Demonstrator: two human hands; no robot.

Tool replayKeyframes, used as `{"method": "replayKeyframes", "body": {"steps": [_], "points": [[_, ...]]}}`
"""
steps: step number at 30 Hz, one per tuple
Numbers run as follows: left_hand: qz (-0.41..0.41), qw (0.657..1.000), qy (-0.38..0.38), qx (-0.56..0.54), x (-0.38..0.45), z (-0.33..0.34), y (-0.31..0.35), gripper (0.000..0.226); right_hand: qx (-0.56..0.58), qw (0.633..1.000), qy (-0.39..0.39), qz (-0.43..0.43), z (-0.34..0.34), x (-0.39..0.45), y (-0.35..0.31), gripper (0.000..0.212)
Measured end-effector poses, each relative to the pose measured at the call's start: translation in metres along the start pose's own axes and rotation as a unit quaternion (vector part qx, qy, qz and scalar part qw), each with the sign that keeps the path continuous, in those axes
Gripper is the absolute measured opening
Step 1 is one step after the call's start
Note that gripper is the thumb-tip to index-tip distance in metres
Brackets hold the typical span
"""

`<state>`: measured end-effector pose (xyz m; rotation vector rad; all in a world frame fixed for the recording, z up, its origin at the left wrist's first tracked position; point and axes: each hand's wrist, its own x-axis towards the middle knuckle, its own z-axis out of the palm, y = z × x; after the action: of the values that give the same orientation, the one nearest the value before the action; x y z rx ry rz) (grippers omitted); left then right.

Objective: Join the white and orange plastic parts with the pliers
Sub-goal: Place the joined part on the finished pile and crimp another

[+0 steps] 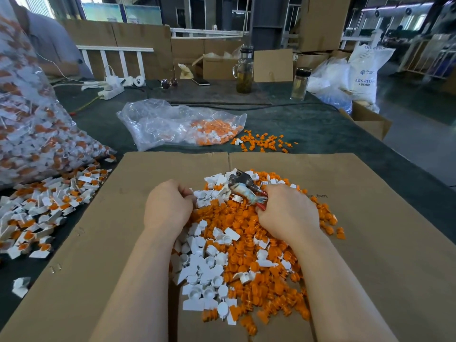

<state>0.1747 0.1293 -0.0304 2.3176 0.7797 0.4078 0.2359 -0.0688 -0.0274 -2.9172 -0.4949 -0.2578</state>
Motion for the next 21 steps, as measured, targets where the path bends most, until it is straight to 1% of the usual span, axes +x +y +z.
{"method": "replayKeyframes", "body": {"steps": [2, 7, 10, 12, 14, 18, 21], "points": [[0.001, 1.000, 0.001, 0.003, 0.0007, 0.0008, -0.0002, 0.002, 0.003, 1.000, -0.001, 0.006, 0.0006, 0.0001, 0.0008, 0.015], [0.024, 0.999, -0.015, 0.027, 0.0029, 0.0048, 0.0001, 0.028, 0.008, 1.000, 0.003, 0.011, -0.0002, -0.0010, 0.0000, 0.014], [0.051, 0.997, -0.035, 0.052, 0.0037, 0.0054, -0.0008, 0.037, 0.020, 0.999, 0.017, 0.020, -0.0014, -0.0013, -0.0009, 0.017], [0.071, 0.993, -0.053, 0.082, 0.0047, 0.0066, -0.0008, 0.034, 0.037, 0.999, 0.024, 0.028, -0.0026, -0.0008, -0.0001, 0.019], [0.070, 0.993, -0.052, 0.083, 0.0054, 0.0073, -0.0008, 0.028, 0.056, 0.997, 0.029, 0.032, -0.0037, -0.0003, 0.0011, 0.019], [0.038, 0.998, -0.019, 0.036, 0.0057, 0.0067, -0.0025, 0.012, 0.101, 0.994, 0.044, 0.020, -0.0034, 0.0004, -0.0015, 0.026], [0.018, 1.000, 0.010, 0.002, 0.0048, 0.0045, -0.0036, 0.011, 0.135, 0.989, 0.057, 0.015, -0.0031, 0.0019, -0.0043, 0.028]]}}
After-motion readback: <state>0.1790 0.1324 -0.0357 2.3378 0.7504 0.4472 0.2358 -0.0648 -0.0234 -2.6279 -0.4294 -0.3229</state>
